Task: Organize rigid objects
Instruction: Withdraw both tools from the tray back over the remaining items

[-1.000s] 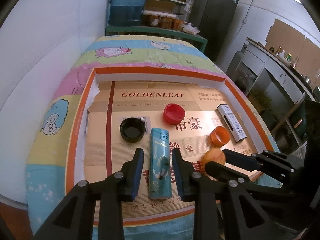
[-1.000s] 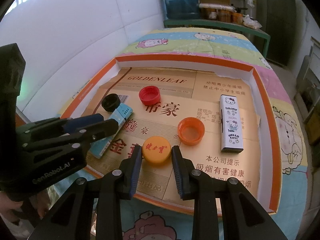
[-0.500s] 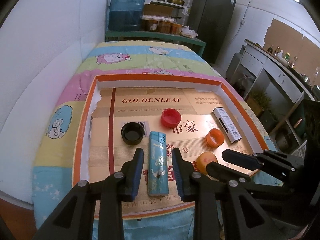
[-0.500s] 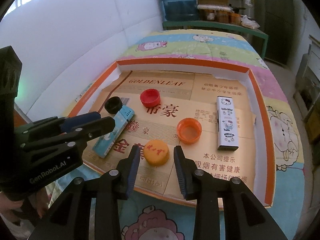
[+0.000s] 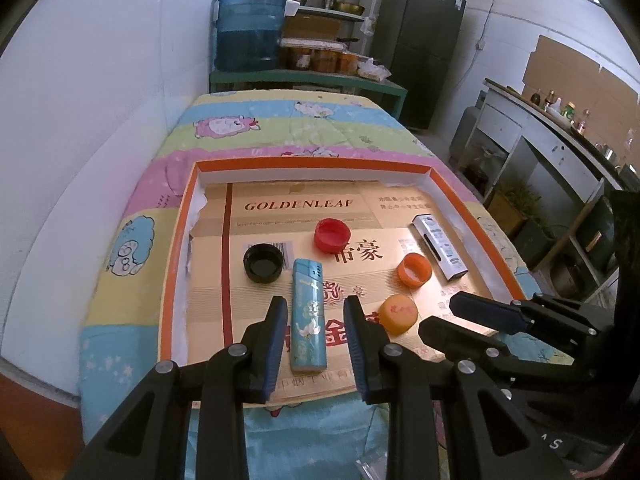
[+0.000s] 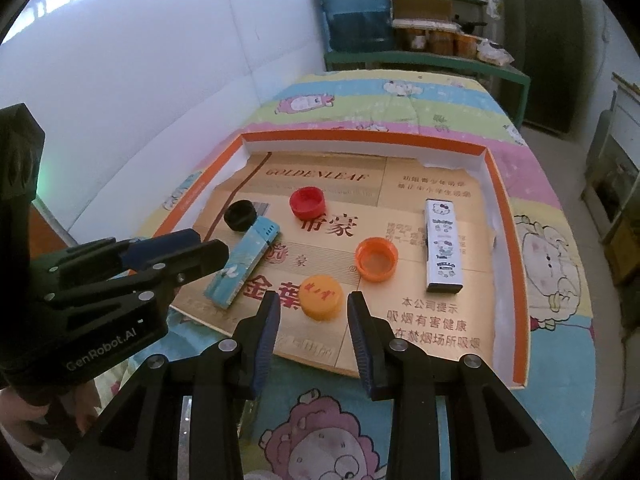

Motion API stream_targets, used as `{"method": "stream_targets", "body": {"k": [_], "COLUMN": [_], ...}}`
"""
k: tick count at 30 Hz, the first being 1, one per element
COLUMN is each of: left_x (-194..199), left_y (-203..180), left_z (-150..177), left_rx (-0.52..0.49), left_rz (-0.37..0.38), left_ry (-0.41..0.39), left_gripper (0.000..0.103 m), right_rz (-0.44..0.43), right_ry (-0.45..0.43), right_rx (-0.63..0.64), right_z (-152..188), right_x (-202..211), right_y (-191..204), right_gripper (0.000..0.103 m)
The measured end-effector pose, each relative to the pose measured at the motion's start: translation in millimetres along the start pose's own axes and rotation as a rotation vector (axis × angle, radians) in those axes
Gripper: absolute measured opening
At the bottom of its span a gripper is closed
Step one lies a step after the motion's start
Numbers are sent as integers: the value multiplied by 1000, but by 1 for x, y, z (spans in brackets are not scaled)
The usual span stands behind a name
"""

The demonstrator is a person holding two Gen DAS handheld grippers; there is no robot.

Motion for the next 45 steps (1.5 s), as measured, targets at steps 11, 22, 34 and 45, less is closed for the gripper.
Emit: {"method": "stream_targets", "body": {"k": [11, 22, 34, 45], "left_x": [24, 51, 80, 105], "left_y": [-5, -9, -13, -14], "left_z": [5, 9, 18, 30], "left_rx": [-7, -12, -17, -17], "left_rz": [-2, 2, 6, 9], "left_ry": [-26, -58, -86, -105], "left_gripper": [29, 29, 29, 29], "right_rz": [10, 22, 38, 57], "right_ry": [-24, -49, -80, -107], "right_rx": [9, 25, 37, 41], "right_z": [5, 13, 23, 36], "right_x": [23, 47, 74, 101], "right_y": [10, 24, 38, 49], "right_gripper": [36, 36, 36, 36]}}
Point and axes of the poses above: each gripper's, at about its wrist camera, not at the fingertips, and x roughly against the way its jaws point, y to its left, z to its underside, the point moved 2 cm from there along -x, roughly the way its jaws point, and after that the axes turned 1 degree about -x, right-handed, at the moved point
